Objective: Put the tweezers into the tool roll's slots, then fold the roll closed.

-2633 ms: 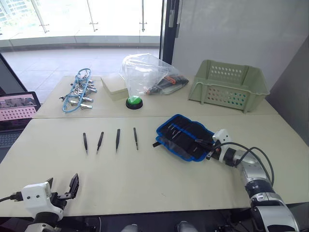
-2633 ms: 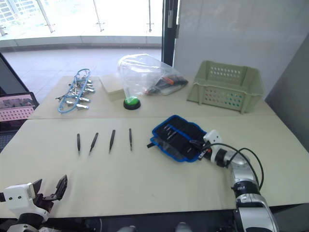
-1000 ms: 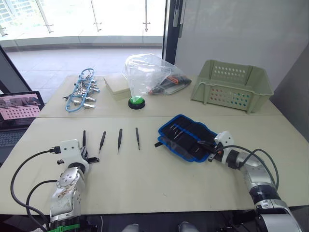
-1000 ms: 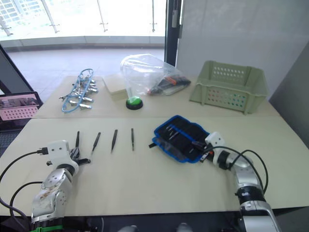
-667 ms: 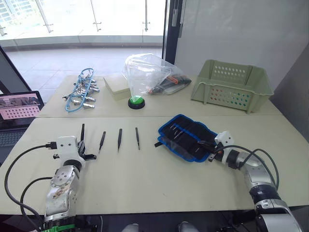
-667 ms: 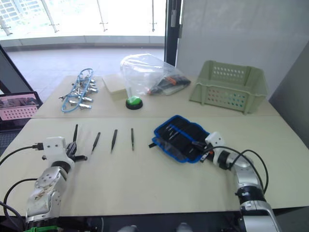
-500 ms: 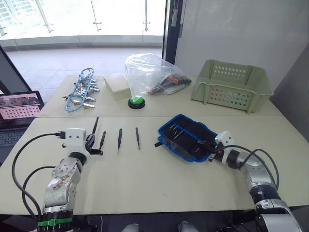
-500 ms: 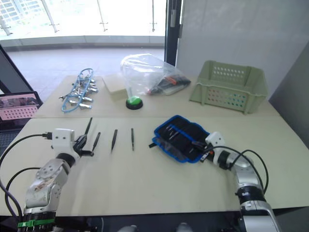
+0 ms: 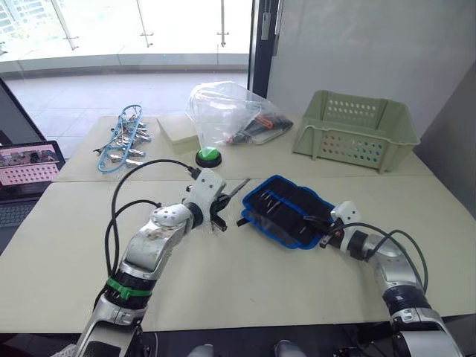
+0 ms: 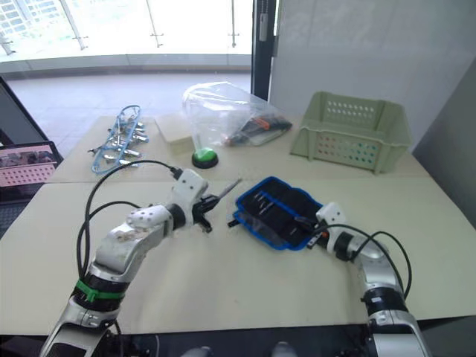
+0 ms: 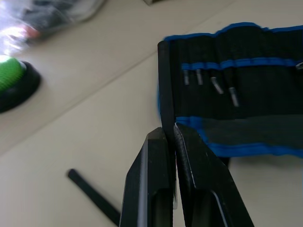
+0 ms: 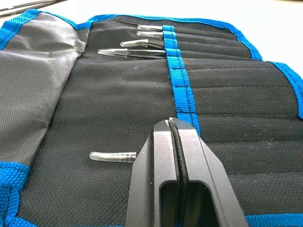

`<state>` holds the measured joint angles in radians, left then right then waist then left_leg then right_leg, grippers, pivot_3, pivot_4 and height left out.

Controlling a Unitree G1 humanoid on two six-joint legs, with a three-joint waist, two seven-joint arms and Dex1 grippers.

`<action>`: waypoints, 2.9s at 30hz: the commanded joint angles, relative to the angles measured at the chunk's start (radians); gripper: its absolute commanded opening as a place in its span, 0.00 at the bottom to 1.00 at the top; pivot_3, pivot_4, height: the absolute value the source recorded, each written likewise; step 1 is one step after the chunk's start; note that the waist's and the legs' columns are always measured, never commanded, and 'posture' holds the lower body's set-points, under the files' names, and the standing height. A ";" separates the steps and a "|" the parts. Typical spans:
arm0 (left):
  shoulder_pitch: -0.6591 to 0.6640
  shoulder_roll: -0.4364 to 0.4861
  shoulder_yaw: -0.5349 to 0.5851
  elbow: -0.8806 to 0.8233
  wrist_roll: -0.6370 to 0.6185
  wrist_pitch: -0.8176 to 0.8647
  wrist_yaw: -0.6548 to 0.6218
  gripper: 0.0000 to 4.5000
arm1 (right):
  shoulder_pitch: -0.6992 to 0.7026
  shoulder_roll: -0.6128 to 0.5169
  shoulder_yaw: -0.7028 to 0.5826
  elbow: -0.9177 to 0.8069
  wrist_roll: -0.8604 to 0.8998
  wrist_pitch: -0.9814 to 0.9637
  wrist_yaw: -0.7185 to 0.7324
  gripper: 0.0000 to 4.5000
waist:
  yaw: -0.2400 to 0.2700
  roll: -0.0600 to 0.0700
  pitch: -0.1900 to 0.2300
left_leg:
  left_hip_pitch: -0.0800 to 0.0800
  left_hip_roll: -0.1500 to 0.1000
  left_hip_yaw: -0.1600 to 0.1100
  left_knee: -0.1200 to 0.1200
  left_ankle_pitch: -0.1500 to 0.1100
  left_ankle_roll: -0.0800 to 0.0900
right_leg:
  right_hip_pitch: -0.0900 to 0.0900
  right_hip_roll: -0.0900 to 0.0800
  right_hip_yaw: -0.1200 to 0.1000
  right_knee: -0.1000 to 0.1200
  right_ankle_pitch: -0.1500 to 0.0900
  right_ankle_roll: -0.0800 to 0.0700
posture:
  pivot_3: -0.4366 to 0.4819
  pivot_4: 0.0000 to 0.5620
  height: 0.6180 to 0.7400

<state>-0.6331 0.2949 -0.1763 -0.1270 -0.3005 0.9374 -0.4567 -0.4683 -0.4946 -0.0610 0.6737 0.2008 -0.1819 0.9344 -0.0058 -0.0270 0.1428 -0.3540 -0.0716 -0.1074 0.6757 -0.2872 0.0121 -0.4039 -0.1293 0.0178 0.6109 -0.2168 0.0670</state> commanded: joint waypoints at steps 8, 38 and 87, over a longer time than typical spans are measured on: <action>-0.227 -0.084 -0.057 0.218 -0.009 0.118 -0.036 0.00 | 0.044 0.000 0.004 -0.009 -0.013 0.032 -0.021 0.00 | -0.007 0.000 0.000 | 0.000 0.000 0.000 0.000 0.003 -0.006 | 0.000 0.000 0.000 -0.001 0.000 0.000 | 0.48 0.27 1.00; -0.393 -0.275 -0.125 0.755 0.135 -0.196 -0.078 0.00 | 0.054 0.010 0.012 -0.003 -0.020 0.019 -0.049 0.00 | -0.005 0.000 0.000 | 0.000 0.000 0.000 0.000 0.003 -0.006 | 0.000 0.000 0.000 -0.001 -0.001 0.001 | 0.48 0.27 1.00; 0.186 0.034 0.403 0.004 0.002 -0.411 -0.108 0.99 | -0.044 0.004 0.015 0.175 -0.024 -0.042 -0.006 0.00 | -0.010 0.000 0.000 | 0.001 0.001 0.001 0.001 0.004 -0.006 | -0.001 0.000 0.003 0.000 0.000 0.001 | 0.48 0.27 1.00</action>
<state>-0.4693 0.3115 0.2124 -0.0481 -0.3128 0.5893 -0.5834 -0.5312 -0.4838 -0.0532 0.8002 0.2080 -0.2376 0.9285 -0.0160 -0.0267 0.1430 -0.3534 -0.0707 -0.1069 0.6765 -0.2836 0.0057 -0.4046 -0.1294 0.0205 0.6109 -0.2165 0.0678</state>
